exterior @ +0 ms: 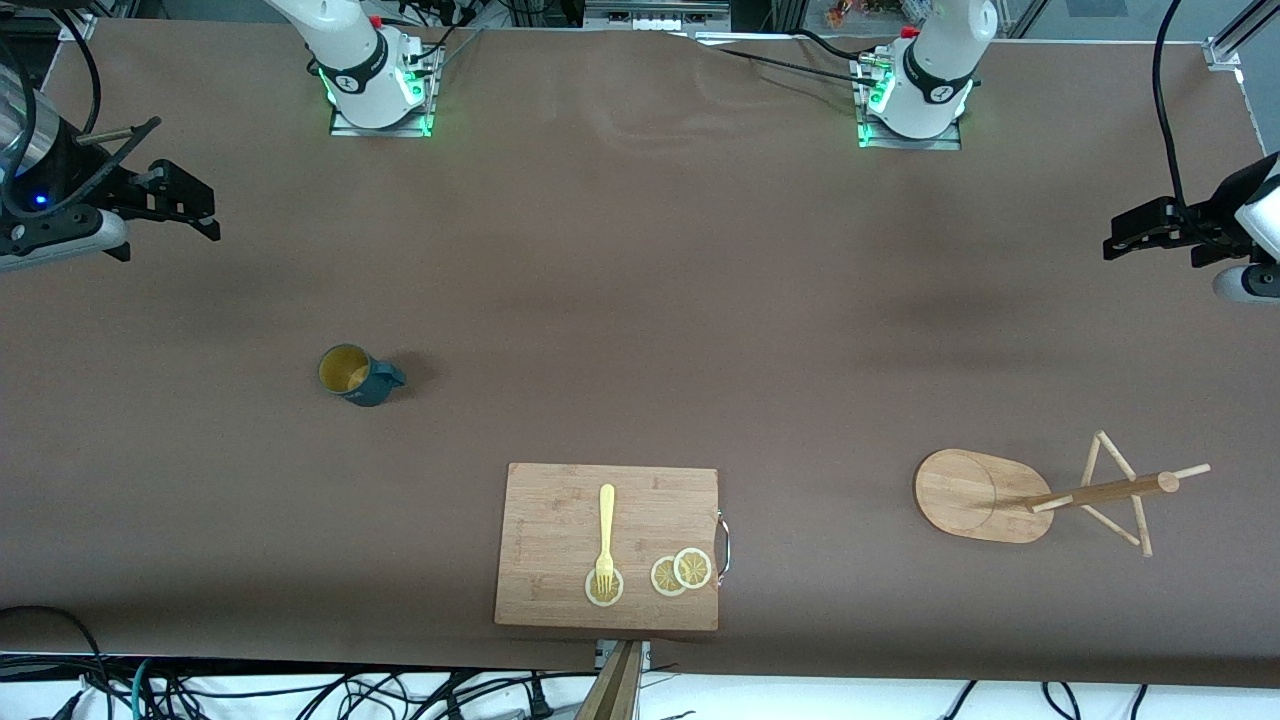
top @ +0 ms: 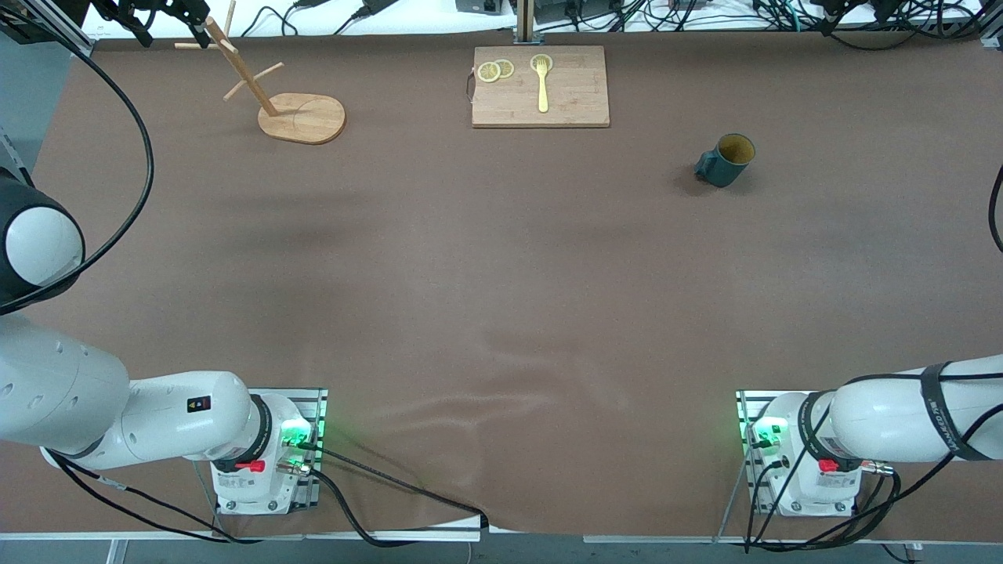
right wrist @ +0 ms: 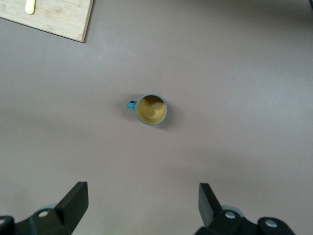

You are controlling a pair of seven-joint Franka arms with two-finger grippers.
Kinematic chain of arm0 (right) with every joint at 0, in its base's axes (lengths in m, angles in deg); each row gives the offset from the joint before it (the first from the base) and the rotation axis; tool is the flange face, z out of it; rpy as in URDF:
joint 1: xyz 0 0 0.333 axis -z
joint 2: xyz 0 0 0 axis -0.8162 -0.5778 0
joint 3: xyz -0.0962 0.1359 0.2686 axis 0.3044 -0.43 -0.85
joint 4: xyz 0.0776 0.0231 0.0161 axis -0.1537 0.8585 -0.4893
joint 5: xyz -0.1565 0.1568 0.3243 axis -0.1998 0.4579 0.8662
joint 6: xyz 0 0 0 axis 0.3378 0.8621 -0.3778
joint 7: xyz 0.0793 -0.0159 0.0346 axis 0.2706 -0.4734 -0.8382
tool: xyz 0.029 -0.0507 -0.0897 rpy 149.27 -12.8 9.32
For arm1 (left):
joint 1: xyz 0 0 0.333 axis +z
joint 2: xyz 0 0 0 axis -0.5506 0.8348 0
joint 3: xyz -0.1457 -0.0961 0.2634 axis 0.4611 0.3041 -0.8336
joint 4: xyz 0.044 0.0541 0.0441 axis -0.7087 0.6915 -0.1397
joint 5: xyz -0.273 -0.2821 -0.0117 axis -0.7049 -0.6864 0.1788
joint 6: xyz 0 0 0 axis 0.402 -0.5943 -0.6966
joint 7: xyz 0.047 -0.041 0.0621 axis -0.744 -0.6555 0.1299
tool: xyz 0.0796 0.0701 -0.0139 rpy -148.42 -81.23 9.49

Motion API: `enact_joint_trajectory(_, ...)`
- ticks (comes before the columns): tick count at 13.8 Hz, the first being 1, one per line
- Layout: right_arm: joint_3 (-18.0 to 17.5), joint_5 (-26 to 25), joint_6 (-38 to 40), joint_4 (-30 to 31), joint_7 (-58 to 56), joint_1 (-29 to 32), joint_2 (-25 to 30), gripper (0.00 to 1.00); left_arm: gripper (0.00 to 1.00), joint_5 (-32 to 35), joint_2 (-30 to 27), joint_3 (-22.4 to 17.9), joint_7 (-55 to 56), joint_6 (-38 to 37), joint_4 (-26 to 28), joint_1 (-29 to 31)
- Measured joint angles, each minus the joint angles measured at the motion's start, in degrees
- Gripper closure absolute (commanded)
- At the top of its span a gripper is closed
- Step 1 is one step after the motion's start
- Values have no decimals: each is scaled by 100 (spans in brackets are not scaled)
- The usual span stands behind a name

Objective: Pass cup and hang on rack

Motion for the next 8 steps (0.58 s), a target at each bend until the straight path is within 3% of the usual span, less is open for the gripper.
enact_joint_trajectory(8, 45, -11, 170, 0, 7, 99, -144, 0, 0, 0, 0, 7, 35, 0, -1, 0)
